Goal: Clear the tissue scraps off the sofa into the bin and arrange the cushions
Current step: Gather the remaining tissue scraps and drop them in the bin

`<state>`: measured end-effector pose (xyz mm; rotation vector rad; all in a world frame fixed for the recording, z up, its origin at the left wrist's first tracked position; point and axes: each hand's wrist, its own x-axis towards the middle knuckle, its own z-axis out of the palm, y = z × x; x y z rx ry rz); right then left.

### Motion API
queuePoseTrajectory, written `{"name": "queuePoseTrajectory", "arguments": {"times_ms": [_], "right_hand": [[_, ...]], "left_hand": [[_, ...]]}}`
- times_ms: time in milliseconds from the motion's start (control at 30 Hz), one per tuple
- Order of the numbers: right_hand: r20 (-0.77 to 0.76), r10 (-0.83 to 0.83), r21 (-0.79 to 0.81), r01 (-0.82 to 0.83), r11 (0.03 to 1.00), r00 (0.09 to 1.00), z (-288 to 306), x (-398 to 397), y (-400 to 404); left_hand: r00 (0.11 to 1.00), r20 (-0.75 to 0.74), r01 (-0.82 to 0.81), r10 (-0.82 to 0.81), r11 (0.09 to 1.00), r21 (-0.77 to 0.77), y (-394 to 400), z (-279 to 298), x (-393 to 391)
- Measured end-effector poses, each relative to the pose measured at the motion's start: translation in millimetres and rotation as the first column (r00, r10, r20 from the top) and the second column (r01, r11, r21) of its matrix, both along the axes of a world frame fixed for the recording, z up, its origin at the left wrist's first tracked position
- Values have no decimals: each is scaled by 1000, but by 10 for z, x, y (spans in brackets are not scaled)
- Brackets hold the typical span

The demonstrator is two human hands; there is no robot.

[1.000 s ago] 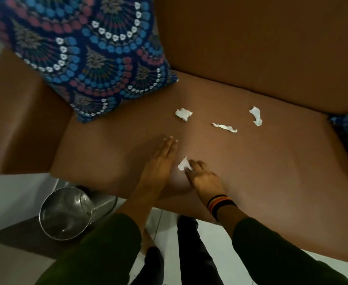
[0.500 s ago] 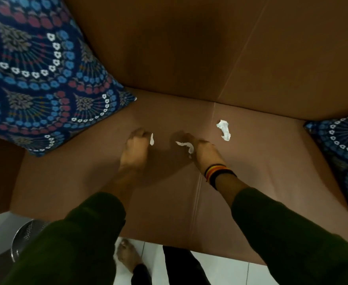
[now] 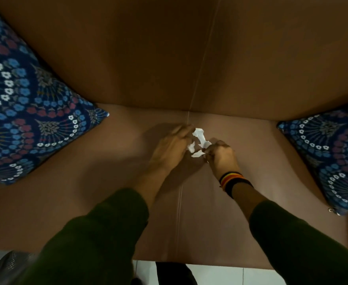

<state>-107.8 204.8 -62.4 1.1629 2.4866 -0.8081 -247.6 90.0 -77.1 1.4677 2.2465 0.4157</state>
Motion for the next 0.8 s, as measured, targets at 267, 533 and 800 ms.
{"name": "queuePoseTrajectory", "arguments": {"times_ms": [267,533,800], "right_hand": [[-39,-60,28,61,998,997,-131,382,-25],[-78,-118,-59,114,992,990,125,390,-707],[-206,198,-74,-217,973,958,596,-264,-2420]], "left_hand": [[982,-67,168,-174,981,-95,397,-41,129],[990,75,-114,115,993,-22,-805,134,193],[872,85,-477,482,876,-71,-3068,504,59]]}}
